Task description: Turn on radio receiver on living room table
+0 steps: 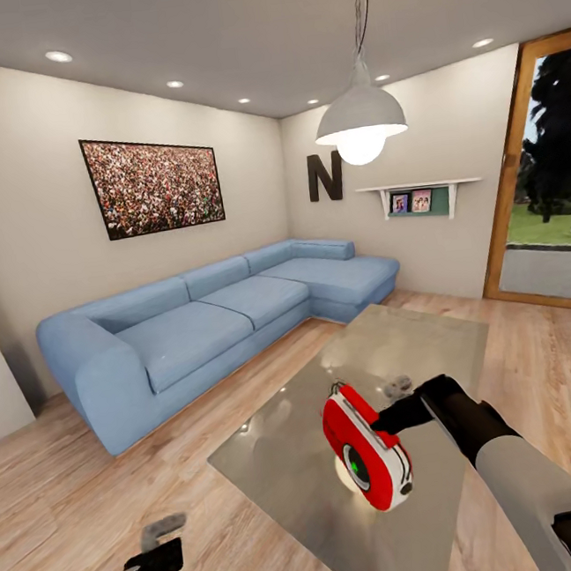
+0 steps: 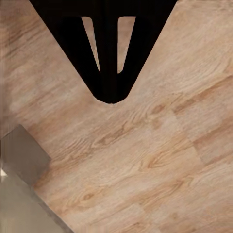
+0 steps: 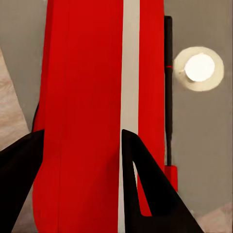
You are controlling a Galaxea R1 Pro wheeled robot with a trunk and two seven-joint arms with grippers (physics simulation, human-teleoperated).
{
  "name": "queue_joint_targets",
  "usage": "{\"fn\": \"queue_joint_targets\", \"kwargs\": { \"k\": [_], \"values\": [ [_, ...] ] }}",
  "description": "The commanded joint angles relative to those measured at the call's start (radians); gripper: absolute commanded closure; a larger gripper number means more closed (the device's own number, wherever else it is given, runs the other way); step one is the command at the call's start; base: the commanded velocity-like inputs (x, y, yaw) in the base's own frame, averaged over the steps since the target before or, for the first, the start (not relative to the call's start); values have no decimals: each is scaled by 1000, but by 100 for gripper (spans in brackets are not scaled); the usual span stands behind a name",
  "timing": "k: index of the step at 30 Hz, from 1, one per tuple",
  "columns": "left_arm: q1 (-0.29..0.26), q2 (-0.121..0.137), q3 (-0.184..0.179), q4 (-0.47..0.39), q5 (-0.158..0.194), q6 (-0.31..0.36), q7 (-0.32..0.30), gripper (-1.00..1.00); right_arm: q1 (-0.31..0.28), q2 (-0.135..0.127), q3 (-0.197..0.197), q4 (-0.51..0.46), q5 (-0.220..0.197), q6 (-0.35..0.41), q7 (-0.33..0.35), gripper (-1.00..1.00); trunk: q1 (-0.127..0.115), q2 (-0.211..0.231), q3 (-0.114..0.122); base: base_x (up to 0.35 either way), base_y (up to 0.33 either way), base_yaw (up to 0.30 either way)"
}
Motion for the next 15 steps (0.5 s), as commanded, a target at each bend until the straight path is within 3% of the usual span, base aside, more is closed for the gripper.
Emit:
{"fn": "queue_joint_targets", "kwargs": {
  "k": [1,3,5,15],
  "values": [
    [0,7,8,45,0,-34,1,100,-1,0,-1,-2,-9,18,0,100,0,0,0,0,0,0],
    [0,18,24,139,-1,-153,2,100,-1,0,16,-2,14,44,-16,100,0,0,0,0,0,0],
    [0,22,28,178,-2,-198,2,100,-1,0,33,0,28,53,-29,100,0,0,0,0,0,0],
    [0,25,31,225,5,-222,-4,100,-1,37,43,5,32,101,-62,100,0,0,0,0,0,0]
  ]
}}
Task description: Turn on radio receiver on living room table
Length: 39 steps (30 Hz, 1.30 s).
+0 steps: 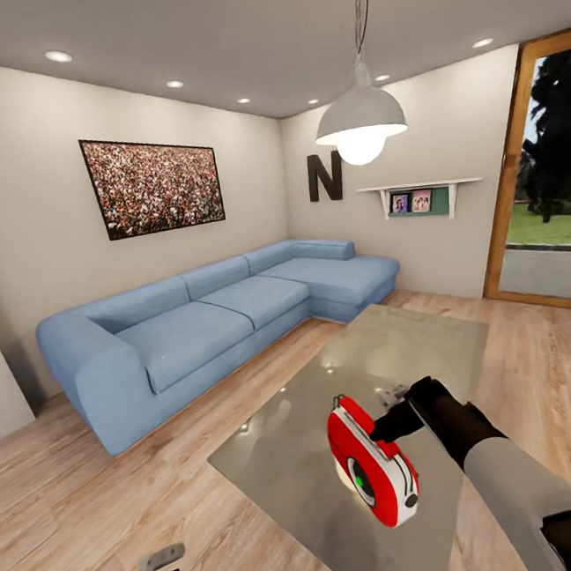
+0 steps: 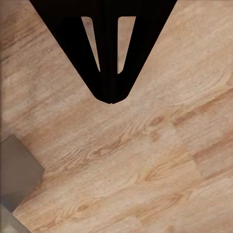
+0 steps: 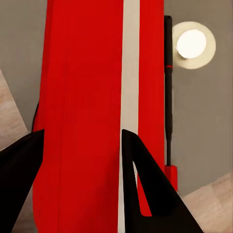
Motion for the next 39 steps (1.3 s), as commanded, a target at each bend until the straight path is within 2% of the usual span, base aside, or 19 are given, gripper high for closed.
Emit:
{"fn": "queue_joint_targets", "kwargs": {
  "k": [1,9,20,27,35,39],
  "values": [
    [0,0,0,0,0,0,0,100,0,1,-1,0,-2,0,0,100,0,0,0,0,0,0],
    [0,-2,-1,-1,2,-4,-1,100,0,3,-1,0,-4,-1,12,100,0,0,0,0,0,0],
    [0,-2,-1,-1,1,-7,0,100,0,3,-4,53,-8,-12,21,100,42,-77,-34,0,0,0],
    [0,-1,-1,-1,1,-5,0,100,0,2,-8,54,-7,-17,82,100,42,-77,-34,0,0,0],
    [0,0,-1,-1,2,-5,0,100,0,3,-6,73,-7,-55,89,100,42,-77,-34,0,0,0],
    [0,-1,-1,-1,1,-5,0,100,0,3,-8,75,-7,-56,89,100,57,-105,-47,0,0,0]
  ]
}}
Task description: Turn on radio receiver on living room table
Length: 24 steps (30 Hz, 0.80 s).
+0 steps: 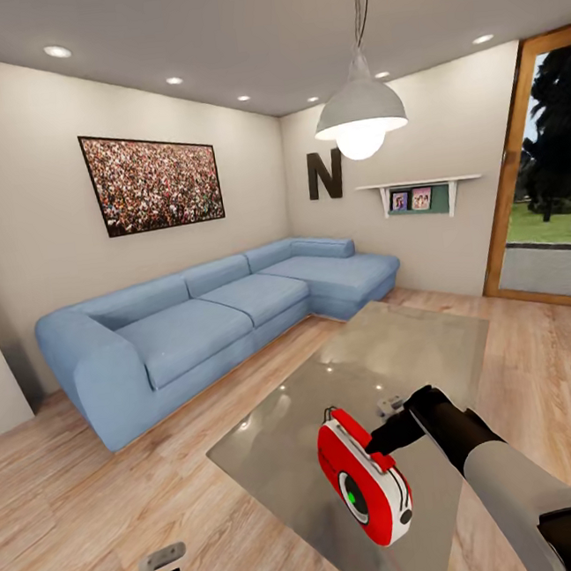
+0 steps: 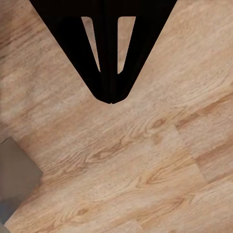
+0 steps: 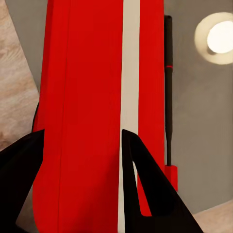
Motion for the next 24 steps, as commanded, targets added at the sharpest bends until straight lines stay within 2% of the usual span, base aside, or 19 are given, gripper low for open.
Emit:
{"fn": "queue_joint_targets", "kwargs": {
  "k": [1,16,24],
  "values": [
    [0,0,0,0,0,0,0,100,0,0,-1,0,-7,1,1,100,4,-7,-3,0,0,0],
    [0,-1,0,1,0,-1,0,100,0,0,-1,0,-7,1,1,100,61,-112,-50,0,0,0],
    [0,-1,0,1,0,-1,0,100,0,0,-1,0,-8,0,1,100,65,-119,-53,0,0,0]
  ]
}}
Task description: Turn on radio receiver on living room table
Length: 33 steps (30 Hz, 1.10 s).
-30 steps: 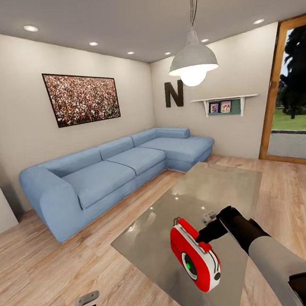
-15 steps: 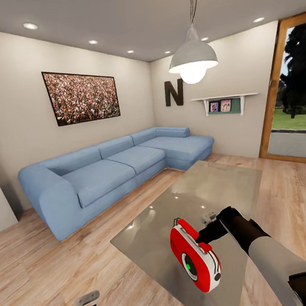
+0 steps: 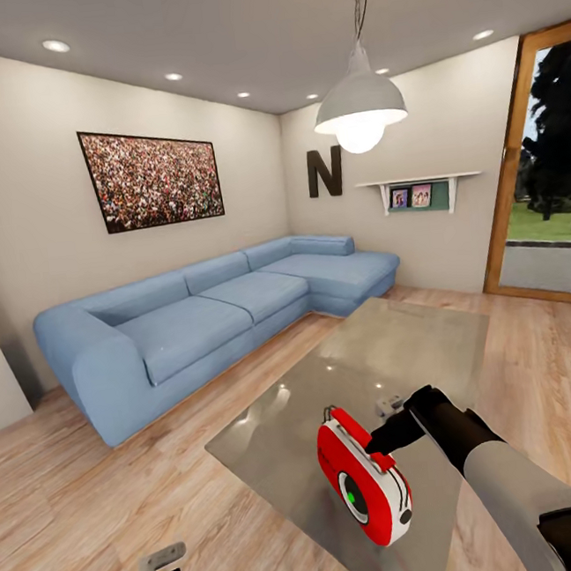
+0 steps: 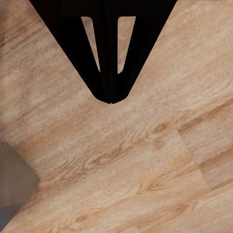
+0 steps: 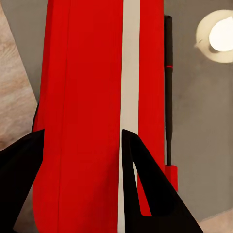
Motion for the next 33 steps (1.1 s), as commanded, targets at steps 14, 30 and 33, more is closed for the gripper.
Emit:
{"fn": "queue_joint_targets", "kwargs": {
  "k": [14,30,33],
  "values": [
    [0,-2,0,0,0,-1,0,100,0,0,-1,24,-6,-91,-1,100,12,-21,-9,0,0,0],
    [0,-3,0,0,0,-1,0,100,0,0,2,24,-5,-31,-2,100,12,-21,-9,0,0,0],
    [0,-3,0,0,0,-1,0,100,0,0,2,24,-5,-17,-3,100,12,-21,-9,0,0,0]
  ]
}}
